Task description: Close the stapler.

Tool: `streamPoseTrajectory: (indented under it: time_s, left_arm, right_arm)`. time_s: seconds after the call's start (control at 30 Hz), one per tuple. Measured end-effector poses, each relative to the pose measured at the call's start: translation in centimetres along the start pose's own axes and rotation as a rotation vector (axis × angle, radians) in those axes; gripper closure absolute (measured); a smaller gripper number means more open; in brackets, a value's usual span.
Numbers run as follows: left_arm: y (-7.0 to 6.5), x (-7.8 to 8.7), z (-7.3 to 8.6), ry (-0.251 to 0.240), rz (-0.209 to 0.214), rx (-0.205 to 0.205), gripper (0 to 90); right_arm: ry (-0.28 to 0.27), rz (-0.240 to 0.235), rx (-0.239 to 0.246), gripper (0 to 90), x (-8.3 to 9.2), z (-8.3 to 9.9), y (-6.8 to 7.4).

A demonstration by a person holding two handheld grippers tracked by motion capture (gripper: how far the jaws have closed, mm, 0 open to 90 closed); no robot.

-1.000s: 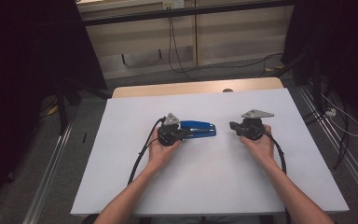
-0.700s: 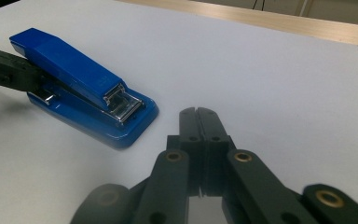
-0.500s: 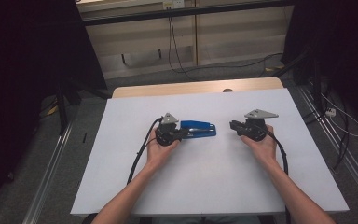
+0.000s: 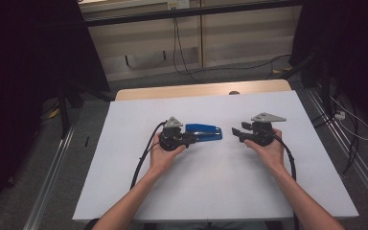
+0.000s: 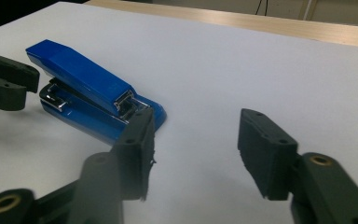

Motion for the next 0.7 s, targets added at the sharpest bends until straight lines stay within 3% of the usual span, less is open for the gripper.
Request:
streamPoseTrajectory:
  time_s: [0.03,0.07,0.17,0.23,0.27,0.3,0.33,0.4,0.7]
  left_arm:
    - [0.0,0.1,-0.1,-0.008,-0.006,0.004,61.1]
    - [-0.1,0.3,0.0,-0.003,0.003,-0.001,61.1]
    - [-0.1,0.6,0.0,-0.017,-0.024,0.007,53.1]
    - [0.1,0.8,0.0,-0.006,-0.041,-0.015,45.7]
    - [0.1,0.9,0.0,-0.007,-0.048,-0.01,45.7]
    - [0.4,1.0,-0.1,-0.021,-0.1,-0.022,33.9]
    - [0.4,1.0,-0.1,-0.021,-0.1,-0.022,28.3]
    - [0.7,1.2,-0.1,-0.026,-0.136,-0.043,25.7]
    - [1.1,2.0,-0.3,-0.046,-0.122,-0.01,5.2]
  right_arm:
    - [0.002,0.004,0.006,40.7,-0.1,0.0,0.2]
    - [0.002,0.004,0.006,40.7,-0.1,0.0,0.2]
    - [-0.014,0.02,0.004,30.5,0.0,-0.4,0.4]
    - [-0.019,0.02,0.0,23.5,0.1,-0.5,0.6]
    - [-0.019,0.02,0.0,23.5,0.1,-0.5,0.6]
    - [-0.015,0.025,-0.002,21.4,0.2,-0.5,0.6]
    - [-0.015,0.025,-0.002,21.4,0.2,-0.5,0.6]
    - [-0.015,0.012,-0.019,17.2,0.2,-0.4,0.8]
    - [-0.054,0.014,-0.02,8.9,1.1,-1.2,1.3]
Point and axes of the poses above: each handheld gripper's, and its own axes: x roughly backward along the jaws, z roughly out of its underside, y roughly to its left, the point moved 10 cm from there along -x, roughly forward along the jaws, and after that the axes turned 5 degrees about y, right-handed, at the moved point
